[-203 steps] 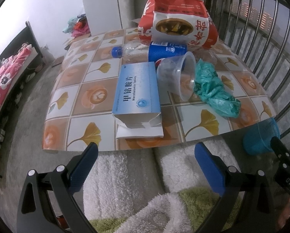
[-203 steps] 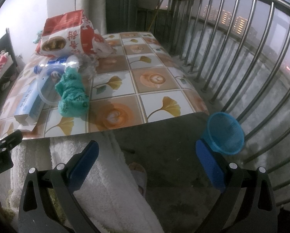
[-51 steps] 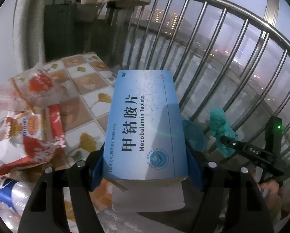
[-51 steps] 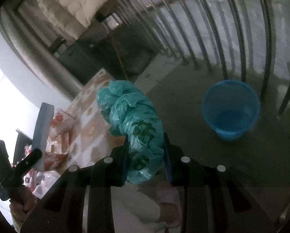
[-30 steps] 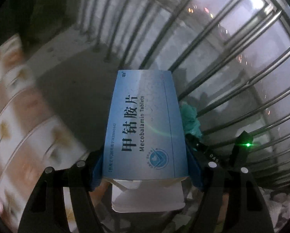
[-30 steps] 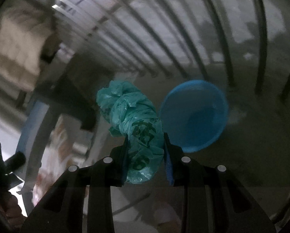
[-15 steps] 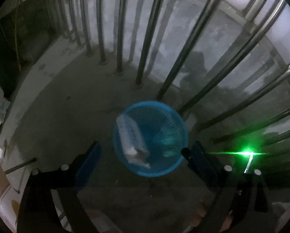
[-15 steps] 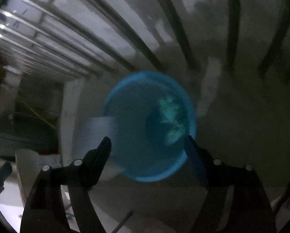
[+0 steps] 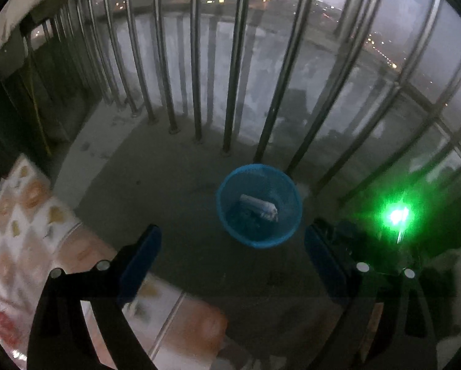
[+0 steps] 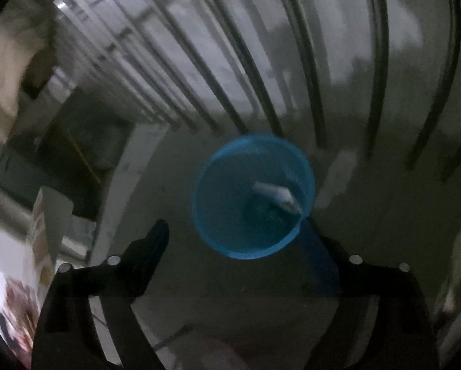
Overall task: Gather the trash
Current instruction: 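Return both tools to the table toward the Pepsi bottle and clear cup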
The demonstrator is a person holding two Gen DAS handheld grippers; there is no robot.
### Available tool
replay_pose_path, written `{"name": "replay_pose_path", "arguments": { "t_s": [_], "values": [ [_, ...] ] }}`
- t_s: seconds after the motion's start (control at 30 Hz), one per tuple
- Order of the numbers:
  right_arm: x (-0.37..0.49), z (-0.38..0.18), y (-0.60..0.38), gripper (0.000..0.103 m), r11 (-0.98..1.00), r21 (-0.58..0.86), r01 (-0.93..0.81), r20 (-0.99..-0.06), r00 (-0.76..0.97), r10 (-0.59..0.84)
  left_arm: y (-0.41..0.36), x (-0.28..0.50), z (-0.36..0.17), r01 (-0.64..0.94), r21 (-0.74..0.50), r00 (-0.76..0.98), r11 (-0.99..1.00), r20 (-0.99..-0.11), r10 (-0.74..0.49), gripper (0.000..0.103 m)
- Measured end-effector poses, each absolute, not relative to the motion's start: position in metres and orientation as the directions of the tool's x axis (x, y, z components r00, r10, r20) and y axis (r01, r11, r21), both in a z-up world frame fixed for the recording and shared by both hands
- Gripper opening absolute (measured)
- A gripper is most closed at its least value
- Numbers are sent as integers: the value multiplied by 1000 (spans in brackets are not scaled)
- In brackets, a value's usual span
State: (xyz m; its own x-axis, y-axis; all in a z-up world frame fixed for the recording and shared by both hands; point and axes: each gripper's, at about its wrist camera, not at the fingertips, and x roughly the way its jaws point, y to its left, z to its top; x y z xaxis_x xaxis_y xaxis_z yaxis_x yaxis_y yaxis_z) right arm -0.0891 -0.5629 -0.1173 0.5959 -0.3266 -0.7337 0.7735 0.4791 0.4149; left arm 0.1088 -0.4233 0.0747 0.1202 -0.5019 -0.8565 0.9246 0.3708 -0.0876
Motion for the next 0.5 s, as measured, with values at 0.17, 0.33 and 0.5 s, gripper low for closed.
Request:
{"name": "replay_pose_path", "arguments": {
  "t_s": [0.17, 0.33, 0.5],
  "values": [
    [-82, -68, -514, 95, 606, 287, 742, -679, 604, -417, -325, 108, 111, 901, -107, 166, 420, -811, -562, 97],
    [-69, -40, -449, 95, 678, 184, 712, -652, 605, -458, -225, 103, 129, 819, -159, 256, 551, -758, -600, 97],
    [-42, -27, -393, 95, 803, 78, 591, -632, 652, -419, -102, 103, 141, 672, -246, 394, 699, -680, -618, 97]
  ]
}}
